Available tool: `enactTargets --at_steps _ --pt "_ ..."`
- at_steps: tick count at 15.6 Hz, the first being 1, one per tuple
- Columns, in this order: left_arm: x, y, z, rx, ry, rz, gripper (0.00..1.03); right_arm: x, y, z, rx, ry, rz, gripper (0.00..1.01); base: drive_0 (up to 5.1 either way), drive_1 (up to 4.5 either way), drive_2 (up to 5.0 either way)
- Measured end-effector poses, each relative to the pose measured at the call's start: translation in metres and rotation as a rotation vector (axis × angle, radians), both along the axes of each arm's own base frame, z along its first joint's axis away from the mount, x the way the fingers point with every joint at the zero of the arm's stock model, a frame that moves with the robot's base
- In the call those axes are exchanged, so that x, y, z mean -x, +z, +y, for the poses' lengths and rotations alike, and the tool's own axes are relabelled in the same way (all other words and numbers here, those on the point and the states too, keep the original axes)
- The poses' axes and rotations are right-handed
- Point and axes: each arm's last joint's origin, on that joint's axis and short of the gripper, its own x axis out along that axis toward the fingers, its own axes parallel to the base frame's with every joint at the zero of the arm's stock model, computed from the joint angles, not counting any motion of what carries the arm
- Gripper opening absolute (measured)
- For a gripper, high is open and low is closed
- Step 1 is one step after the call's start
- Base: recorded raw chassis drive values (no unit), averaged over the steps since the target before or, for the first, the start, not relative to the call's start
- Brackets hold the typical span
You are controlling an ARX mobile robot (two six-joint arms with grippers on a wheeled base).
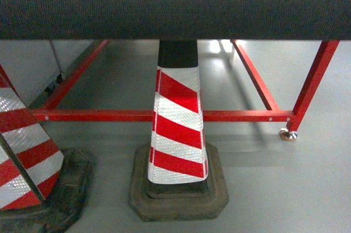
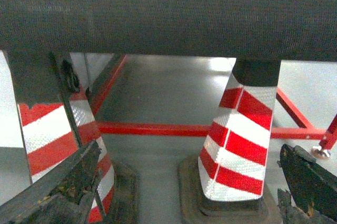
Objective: Sort blue parts and orange caps into right shelf containers
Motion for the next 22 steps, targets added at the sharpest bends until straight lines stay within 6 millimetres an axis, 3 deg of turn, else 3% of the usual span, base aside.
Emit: enactTargets --at_steps 22 --pt "0.0 0.0004 0.0 0.001 0.0 -0.003 0.98 0.0 0.0001 0.0 -0.007 -0.001 -0.002 0.98 0.0 0.0 0.0"
